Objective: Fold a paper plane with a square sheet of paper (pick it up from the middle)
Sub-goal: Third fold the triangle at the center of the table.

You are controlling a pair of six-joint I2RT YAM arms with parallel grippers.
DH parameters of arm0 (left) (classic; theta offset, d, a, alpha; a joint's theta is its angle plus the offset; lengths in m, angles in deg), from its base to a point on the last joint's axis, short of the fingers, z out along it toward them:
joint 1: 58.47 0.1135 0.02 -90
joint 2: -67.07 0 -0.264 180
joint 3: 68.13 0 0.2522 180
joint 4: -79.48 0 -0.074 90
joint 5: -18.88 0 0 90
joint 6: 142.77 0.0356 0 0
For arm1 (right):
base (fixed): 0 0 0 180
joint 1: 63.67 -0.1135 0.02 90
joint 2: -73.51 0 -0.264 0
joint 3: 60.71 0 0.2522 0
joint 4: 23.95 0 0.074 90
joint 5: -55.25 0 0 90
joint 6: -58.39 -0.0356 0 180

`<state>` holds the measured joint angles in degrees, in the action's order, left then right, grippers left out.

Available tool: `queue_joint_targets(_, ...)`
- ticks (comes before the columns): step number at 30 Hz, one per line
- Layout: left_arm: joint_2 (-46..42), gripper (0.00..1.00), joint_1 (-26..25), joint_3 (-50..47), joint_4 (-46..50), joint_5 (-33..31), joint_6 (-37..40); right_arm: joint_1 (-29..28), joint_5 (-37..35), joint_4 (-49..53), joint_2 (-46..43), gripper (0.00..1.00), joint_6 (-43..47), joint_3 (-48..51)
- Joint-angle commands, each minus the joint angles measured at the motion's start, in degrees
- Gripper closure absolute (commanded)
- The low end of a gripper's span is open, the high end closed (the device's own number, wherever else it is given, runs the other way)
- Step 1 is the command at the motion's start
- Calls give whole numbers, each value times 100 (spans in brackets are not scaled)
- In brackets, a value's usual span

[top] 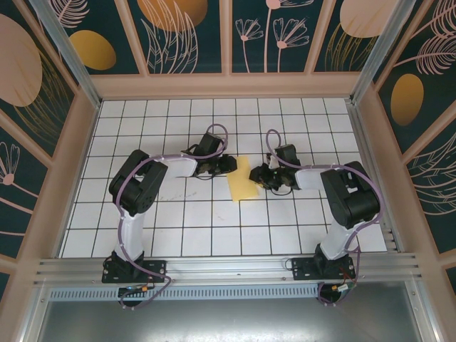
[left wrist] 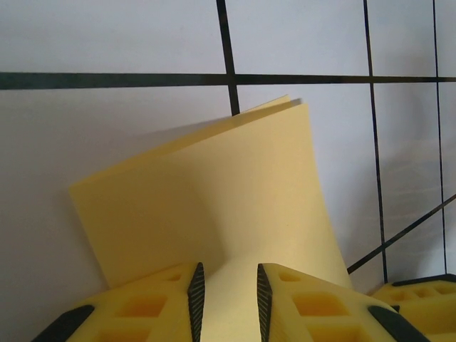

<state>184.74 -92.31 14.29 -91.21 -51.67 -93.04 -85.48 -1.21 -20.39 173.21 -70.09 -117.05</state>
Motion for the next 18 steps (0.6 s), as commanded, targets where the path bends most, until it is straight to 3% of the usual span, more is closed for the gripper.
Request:
queue_joint_targets(1,173,70,23,137,245,77,227,-26,213,-279,-18,70,-147,35)
queue_joint_targets(11,-63,68,20,83,167,198,544,66,420,-358,442,70,-28,-319)
queue_joint_targets(18,-771,63,27,-312,-65,52,635,73,519,-710,553,80,-341,-161)
